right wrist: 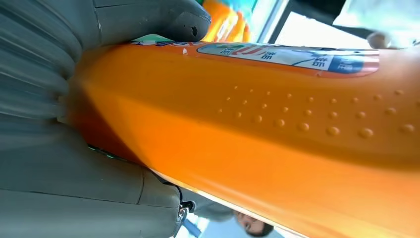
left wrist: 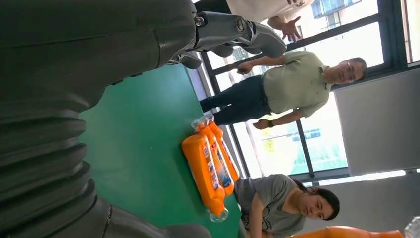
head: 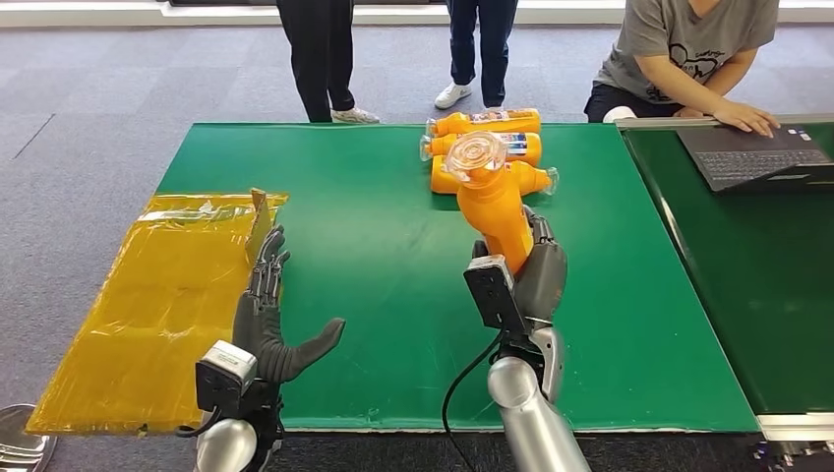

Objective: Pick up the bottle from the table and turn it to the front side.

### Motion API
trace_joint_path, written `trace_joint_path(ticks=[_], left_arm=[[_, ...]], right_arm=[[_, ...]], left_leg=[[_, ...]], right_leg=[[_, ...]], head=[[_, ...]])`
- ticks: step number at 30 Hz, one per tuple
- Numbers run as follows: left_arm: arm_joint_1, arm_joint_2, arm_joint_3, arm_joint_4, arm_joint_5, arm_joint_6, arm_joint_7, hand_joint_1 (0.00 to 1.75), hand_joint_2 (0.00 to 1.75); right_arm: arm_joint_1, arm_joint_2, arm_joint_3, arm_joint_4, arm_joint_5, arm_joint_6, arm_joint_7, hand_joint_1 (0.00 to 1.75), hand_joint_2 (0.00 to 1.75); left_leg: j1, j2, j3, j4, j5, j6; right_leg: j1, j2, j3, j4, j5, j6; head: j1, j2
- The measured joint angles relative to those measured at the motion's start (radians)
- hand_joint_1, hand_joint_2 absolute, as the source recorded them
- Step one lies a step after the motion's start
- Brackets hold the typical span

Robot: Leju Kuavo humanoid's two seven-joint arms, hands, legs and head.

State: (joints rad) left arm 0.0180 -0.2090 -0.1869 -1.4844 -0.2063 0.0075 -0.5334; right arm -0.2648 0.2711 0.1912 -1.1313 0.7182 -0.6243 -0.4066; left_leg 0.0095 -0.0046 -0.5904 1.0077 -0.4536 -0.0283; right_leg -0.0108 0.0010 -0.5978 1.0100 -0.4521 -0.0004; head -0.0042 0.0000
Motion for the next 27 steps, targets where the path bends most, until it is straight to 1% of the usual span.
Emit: trace_joint_path(ticks=[4, 6, 10, 12, 17, 27], left_arm=[[-0.017, 0.0, -0.018, -0.013, 0.002, -0.008, -0.008, 0.0, 1.75], [-0.027, 0.001, -0.027, -0.022, 0.01, -0.03, -0.008, 0.0, 1.75], [-0.092, 0.007, -0.053, -0.041, 0.07, -0.151, 0.0, 0.0, 1.75], [-0.125, 0.009, -0.061, -0.043, 0.088, -0.182, 0.008, 0.0, 1.75], [-0.16, 0.013, -0.072, -0.044, 0.093, -0.195, 0.013, 0.0, 1.75], [-0.165, 0.016, -0.078, -0.044, 0.093, -0.196, 0.013, 0.0, 1.75]], right_arm=[[-0.02, 0.01, 0.027, 0.077, -0.025, -0.004, -0.018, 1.75, 1.75], [-0.03, 0.014, 0.038, 0.114, -0.031, -0.01, -0.024, 1.75, 1.75], [-0.052, 0.026, 0.069, 0.202, -0.039, -0.013, -0.035, 1.75, 1.75], [-0.057, 0.029, 0.084, 0.234, -0.04, -0.014, -0.038, 1.75, 1.75], [-0.064, 0.031, 0.097, 0.278, -0.043, -0.016, -0.038, 1.75, 1.75], [-0.068, 0.032, 0.105, 0.307, -0.046, -0.016, -0.038, 1.75, 1.75]], left_leg=[[0.0, 0.0, 0.0, 0.0, 0.0, 0.0], [0.0, 0.0, 0.0, 0.0, 0.0, 0.0], [0.0, -0.001, 0.0, 0.0, 0.001, 0.0], [0.0, -0.001, 0.0, 0.0, 0.001, 0.0], [0.0, -0.001, 0.0, 0.0, 0.001, 0.0], [0.0, -0.001, 0.0, 0.0, 0.001, -0.001]], right_leg=[[0.0, 0.0, 0.0, 0.0, 0.0, 0.0], [0.0, 0.0, 0.0, 0.0, 0.0, 0.0], [0.0, -0.001, 0.0, 0.0, 0.0, 0.0], [0.0, -0.001, 0.0, 0.0, 0.0, 0.0], [0.0, -0.001, 0.0, 0.0, 0.001, 0.0], [0.0, -0.001, -0.001, 0.0, 0.001, 0.0]], head=[[0.0, 0.0], [0.0, 0.0], [0.0, 0.0], [0.0, 0.0], [0.0, 0.0], [0.0, 0.0]])
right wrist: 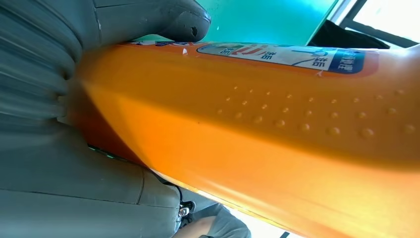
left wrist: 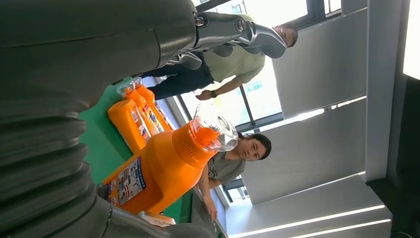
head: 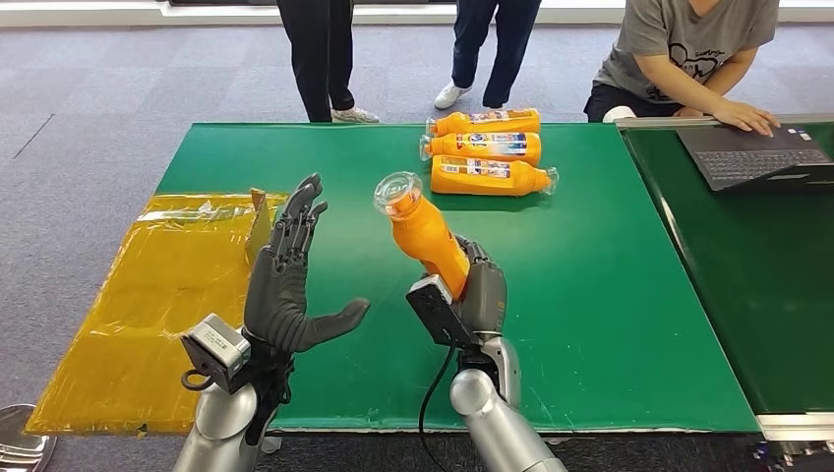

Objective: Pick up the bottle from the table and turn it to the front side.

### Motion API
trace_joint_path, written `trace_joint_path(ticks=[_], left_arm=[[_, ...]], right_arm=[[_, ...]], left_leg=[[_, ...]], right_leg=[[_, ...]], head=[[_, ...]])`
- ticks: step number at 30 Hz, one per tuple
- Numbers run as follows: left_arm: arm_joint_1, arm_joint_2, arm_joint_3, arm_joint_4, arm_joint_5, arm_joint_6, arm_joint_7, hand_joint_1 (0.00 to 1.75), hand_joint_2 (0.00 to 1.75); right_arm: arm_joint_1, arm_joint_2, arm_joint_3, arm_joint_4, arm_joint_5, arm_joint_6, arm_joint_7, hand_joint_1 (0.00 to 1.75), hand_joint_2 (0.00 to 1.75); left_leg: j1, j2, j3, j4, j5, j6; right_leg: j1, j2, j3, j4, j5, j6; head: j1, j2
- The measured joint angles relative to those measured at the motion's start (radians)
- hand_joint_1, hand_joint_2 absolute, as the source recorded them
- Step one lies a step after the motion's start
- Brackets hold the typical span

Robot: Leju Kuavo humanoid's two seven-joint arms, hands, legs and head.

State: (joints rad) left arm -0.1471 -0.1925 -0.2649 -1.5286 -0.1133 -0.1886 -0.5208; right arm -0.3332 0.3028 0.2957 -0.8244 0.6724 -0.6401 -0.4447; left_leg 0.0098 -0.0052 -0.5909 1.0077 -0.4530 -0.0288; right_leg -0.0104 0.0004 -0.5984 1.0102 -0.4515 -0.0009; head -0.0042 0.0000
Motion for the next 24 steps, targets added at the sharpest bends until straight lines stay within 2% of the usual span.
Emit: trace_joint_path(ticks=[4, 17, 24], left_arm=[[-0.019, 0.002, -0.006, 0.002, 0.0, -0.011, -0.001, 0.0, 1.75], [-0.197, -0.004, -0.084, 0.097, 0.064, -0.111, 0.055, 0.0, 1.75], [-0.226, -0.007, -0.092, 0.139, 0.07, -0.112, 0.056, 0.0, 1.75]], right_arm=[[-0.003, 0.003, 0.005, 0.014, 0.014, 0.002, 0.004, 1.75, 1.75], [-0.036, 0.019, 0.033, 0.133, 0.029, -0.013, 0.0, 1.75, 1.75], [-0.042, 0.021, 0.034, 0.157, 0.029, -0.013, 0.0, 1.75, 1.75]], left_leg=[[0.0, 0.0, 0.0, 0.0, 0.0, 0.0], [0.0, 0.0, 0.0, 0.0, 0.001, 0.0], [0.0, 0.0, 0.0, 0.0, 0.001, 0.0]], right_leg=[[0.0, 0.0, 0.0, 0.0, 0.0, 0.0], [0.0, 0.0, 0.0, 0.0, 0.0, 0.0], [0.0, 0.0, 0.0, 0.0, 0.0, 0.0]], head=[[0.0, 0.0], [0.0, 0.0], [0.0, 0.0]])
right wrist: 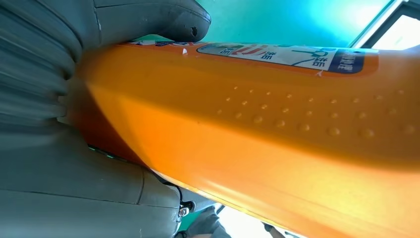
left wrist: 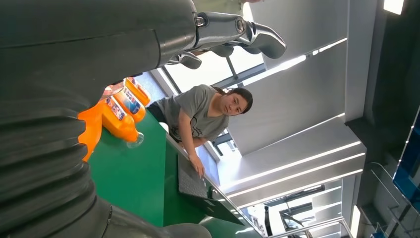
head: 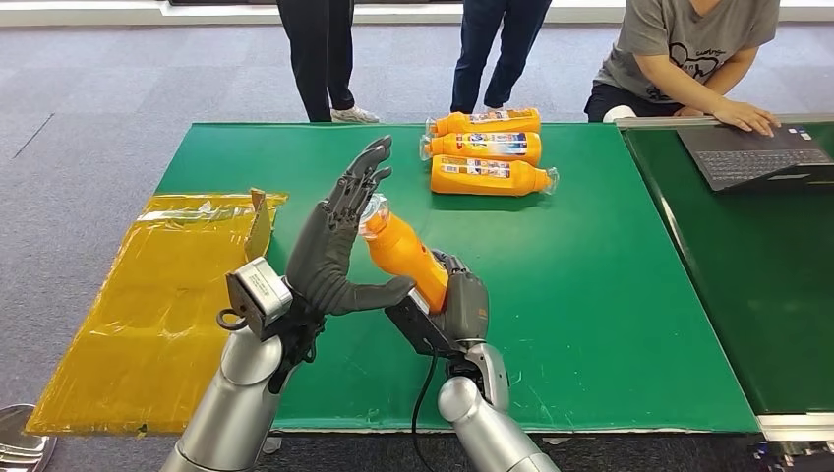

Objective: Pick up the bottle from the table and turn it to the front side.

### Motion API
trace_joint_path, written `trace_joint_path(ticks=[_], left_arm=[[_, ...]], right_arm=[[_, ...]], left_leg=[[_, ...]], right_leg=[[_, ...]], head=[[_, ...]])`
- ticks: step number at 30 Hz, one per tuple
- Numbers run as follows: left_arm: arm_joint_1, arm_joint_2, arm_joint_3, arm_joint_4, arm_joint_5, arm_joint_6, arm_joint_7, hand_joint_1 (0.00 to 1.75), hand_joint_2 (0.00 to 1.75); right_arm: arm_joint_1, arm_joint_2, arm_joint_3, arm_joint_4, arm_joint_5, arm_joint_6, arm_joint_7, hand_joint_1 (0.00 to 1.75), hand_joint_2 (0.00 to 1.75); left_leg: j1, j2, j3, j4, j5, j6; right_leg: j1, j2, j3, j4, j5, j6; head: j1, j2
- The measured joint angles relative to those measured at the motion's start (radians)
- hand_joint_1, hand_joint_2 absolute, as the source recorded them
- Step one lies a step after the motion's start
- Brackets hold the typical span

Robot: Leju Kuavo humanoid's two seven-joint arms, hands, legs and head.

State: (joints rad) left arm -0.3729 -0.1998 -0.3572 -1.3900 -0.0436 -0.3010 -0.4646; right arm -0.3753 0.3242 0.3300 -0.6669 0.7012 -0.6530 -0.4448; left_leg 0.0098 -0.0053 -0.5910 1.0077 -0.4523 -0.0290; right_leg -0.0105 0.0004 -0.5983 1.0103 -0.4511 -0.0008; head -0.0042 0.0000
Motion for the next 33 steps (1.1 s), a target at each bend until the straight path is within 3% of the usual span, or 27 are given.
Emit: trace_joint_path(ticks=[16, 21, 27, 33], left_arm=[[-0.017, -0.001, -0.003, 0.029, -0.003, -0.006, 0.01, 0.0, 1.75], [-0.129, -0.019, -0.03, 0.151, -0.037, -0.015, 0.042, 0.0, 1.75], [-0.27, -0.048, -0.044, 0.36, -0.029, -0.007, 0.019, 0.0, 1.75], [-0.33, -0.068, -0.048, 0.498, -0.028, 0.005, 0.006, 0.0, 1.75]], right_arm=[[-0.007, 0.002, 0.001, 0.016, 0.0, 0.001, -0.003, 1.75, 1.75], [-0.013, 0.007, 0.036, 0.017, -0.012, -0.005, -0.009, 1.75, 1.75], [-0.017, 0.008, 0.068, 0.017, -0.011, -0.018, 0.004, 1.75, 1.75], [-0.017, 0.008, 0.072, 0.017, -0.016, -0.021, 0.009, 1.75, 1.75]], left_leg=[[0.0, 0.0, 0.0, 0.0, 0.0, 0.0], [0.0, -0.001, -0.001, 0.0, 0.002, 0.001], [0.0, -0.001, -0.001, 0.0, 0.002, 0.0], [0.0, -0.001, -0.001, 0.0, 0.002, 0.0]], right_leg=[[0.0, 0.0, 0.0, 0.0, 0.0, 0.0], [0.0, -0.001, 0.0, 0.0, 0.001, 0.0], [0.0, -0.001, -0.001, 0.0, 0.002, 0.0], [0.0, 0.0, -0.001, 0.0, 0.002, 0.0]], head=[[0.0, 0.0], [0.0, 0.0], [0.0, 0.0], [0.0, 0.0]])
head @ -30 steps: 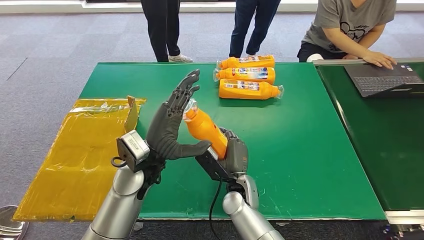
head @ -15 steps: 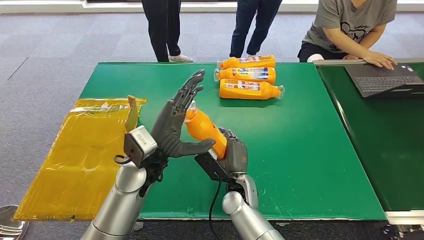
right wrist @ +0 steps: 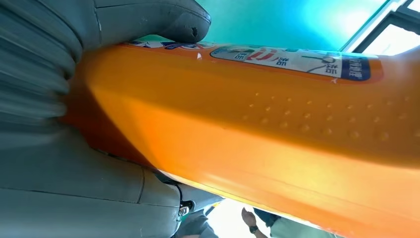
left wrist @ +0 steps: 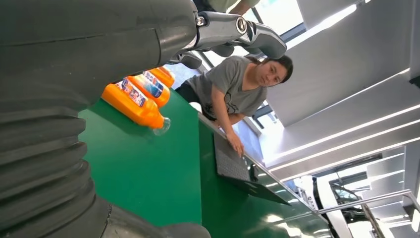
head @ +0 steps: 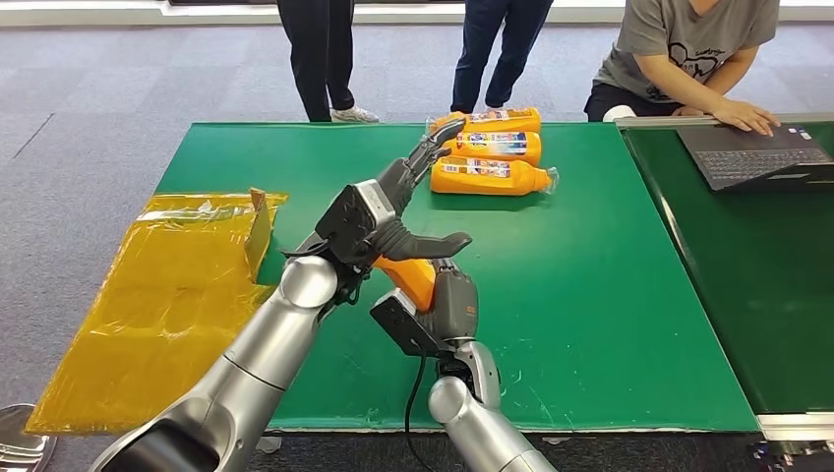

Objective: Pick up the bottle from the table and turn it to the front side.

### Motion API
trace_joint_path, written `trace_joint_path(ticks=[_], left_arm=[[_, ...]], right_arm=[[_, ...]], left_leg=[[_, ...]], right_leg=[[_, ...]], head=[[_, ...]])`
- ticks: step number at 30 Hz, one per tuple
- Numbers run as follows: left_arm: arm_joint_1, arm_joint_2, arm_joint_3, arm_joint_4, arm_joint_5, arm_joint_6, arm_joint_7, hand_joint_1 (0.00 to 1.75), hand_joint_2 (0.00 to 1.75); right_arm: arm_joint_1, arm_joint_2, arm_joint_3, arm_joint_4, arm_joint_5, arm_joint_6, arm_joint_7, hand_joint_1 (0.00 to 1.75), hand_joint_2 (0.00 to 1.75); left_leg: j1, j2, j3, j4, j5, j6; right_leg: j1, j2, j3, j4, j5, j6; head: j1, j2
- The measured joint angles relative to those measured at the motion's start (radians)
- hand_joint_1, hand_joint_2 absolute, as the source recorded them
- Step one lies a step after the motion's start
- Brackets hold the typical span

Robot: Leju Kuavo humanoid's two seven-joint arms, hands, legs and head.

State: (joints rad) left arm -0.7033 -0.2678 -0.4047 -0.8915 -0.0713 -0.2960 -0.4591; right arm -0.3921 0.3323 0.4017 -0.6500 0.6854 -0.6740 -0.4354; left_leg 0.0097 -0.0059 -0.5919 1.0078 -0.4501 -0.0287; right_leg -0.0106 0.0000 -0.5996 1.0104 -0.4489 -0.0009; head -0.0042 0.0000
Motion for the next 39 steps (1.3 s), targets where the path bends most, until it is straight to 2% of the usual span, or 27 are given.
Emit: trace_joint_path(ticks=[3, 5, 7, 9, 10, 11, 12, 17, 23, 39], left_arm=[[-0.012, -0.004, 0.0, 0.031, -0.004, 0.005, -0.003, 0.0, 1.75], [-0.018, -0.006, 0.005, 0.044, -0.04, 0.067, -0.012, 0.0, 1.75], [-0.025, -0.007, 0.02, 0.053, -0.095, 0.252, -0.019, 0.0, 1.75], [-0.045, -0.009, 0.043, 0.062, -0.126, 0.495, -0.019, 0.0, 1.75], [-0.056, -0.008, 0.054, 0.069, -0.134, 0.589, -0.016, 0.0, 1.75], [-0.064, -0.005, 0.065, 0.077, -0.142, 0.644, -0.014, 0.0, 1.75], [-0.068, -0.002, 0.073, 0.084, -0.147, 0.661, -0.011, 0.0, 1.75], [-0.071, 0.003, 0.093, 0.107, -0.158, 0.63, -0.02, 0.0, 1.75], [-0.072, 0.004, 0.116, 0.11, -0.204, 0.765, -0.079, 0.0, 1.75], [-0.072, 0.004, 0.119, 0.11, -0.207, 0.772, -0.083, 0.0, 1.75]], right_arm=[[0.0, 0.0, 0.0, 0.0, 0.0, -0.001, 0.002, 1.75, 1.75], [0.0, 0.0, 0.0, 0.0, -0.001, -0.004, 0.004, 1.75, 1.75], [0.0, 0.0, 0.0, 0.004, 0.0, -0.008, -0.001, 1.75, 1.75], [0.001, 0.0, 0.0, 0.009, -0.002, -0.012, -0.012, 1.75, 1.75], [0.001, 0.0, -0.001, 0.011, -0.004, -0.015, -0.019, 1.75, 1.75], [0.002, 0.0, -0.001, 0.012, -0.007, -0.018, -0.023, 1.75, 1.75], [0.002, 0.0, -0.001, 0.012, -0.007, -0.02, -0.026, 1.75, 1.75], [0.002, 0.0, -0.001, 0.014, -0.01, -0.023, -0.026, 1.75, 1.75], [0.001, 0.0, -0.001, 0.015, -0.008, -0.025, -0.026, 1.75, 1.75], [0.001, 0.0, -0.001, 0.019, -0.007, -0.025, -0.026, 1.75, 1.75]], left_leg=[[0.0, 0.0, -0.001, 0.0, 0.0, 0.0], [0.0, 0.0, -0.002, 0.0, 0.0, 0.0], [0.0, 0.0, -0.002, 0.0, 0.0, 0.0], [0.0, 0.0, -0.002, 0.0, 0.0, 0.0], [0.0, 0.001, -0.002, 0.0, 0.0, 0.0], [0.0, 0.001, -0.001, 0.0, 0.001, 0.0], [0.0, 0.0, -0.001, 0.0, 0.001, 0.0], [0.001, -0.002, -0.004, 0.0, 0.003, -0.001], [0.0, -0.001, -0.004, 0.0, 0.003, 0.0], [0.0, -0.001, -0.004, 0.0, 0.003, 0.0]], right_leg=[[0.0, 0.0, -0.001, 0.0, 0.0, 0.0], [0.0, 0.0, -0.001, 0.0, 0.0, 0.0], [0.0, 0.0, -0.001, 0.0, 0.0, 0.0], [0.0, 0.0, -0.002, 0.0, 0.0, 0.0], [0.0, 0.0, -0.002, 0.0, 0.0, 0.0], [0.0, 0.0, -0.002, 0.0, 0.0, 0.0], [0.001, -0.001, -0.001, 0.0, 0.0, 0.0], [0.001, -0.002, -0.002, 0.001, 0.001, -0.001], [0.0, -0.002, -0.003, 0.0, 0.002, -0.001], [0.0, -0.002, -0.003, 0.001, 0.002, -0.001]], head=[[0.0, 0.0], [0.0, 0.0], [0.0, 0.0], [0.0, 0.0], [0.0, 0.0], [0.0, 0.0], [0.0, 0.0], [0.0, 0.0], [0.0, 0.0], [0.0, 0.0]])
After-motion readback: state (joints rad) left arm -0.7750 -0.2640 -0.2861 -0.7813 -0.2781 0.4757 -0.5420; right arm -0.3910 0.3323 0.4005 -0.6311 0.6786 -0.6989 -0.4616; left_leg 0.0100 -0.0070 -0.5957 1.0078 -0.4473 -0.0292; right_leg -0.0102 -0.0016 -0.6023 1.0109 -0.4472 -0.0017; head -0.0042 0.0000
